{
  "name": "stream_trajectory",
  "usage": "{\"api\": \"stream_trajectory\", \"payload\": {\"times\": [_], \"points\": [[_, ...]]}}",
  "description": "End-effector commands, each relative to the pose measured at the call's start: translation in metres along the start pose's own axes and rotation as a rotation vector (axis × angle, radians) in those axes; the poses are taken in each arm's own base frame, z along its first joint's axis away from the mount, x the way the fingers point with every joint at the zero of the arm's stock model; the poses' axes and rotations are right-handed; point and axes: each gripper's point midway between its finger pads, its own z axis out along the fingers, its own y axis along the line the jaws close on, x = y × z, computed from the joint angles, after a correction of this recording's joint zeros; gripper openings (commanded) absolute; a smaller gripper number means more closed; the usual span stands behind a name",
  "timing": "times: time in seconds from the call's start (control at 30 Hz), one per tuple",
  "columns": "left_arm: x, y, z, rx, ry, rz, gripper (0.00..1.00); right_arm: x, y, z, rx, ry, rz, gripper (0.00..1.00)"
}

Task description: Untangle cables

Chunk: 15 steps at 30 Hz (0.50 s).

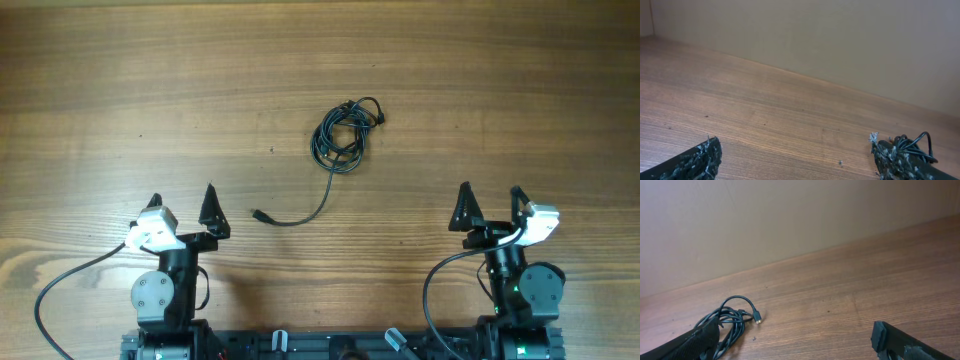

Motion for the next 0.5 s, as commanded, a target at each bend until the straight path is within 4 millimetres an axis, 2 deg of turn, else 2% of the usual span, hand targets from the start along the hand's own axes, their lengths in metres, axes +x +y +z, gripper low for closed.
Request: {"api": "stream_trajectory", "payload": {"times": [0.0,0.47], "points": [[0.0005,0.0068,-0.0001,-0.036,-0.004,-0.178,1.0,-0.0103,0.0123,0.0002,-0.067,-0.038,0.0,1.0],[0.0006,0.0068,-0.0001,-0.036,-0.003,-0.178,1.0,-0.0103,0.0123,0.0002,-0.068,-0.038,0.0,0.99]]}}
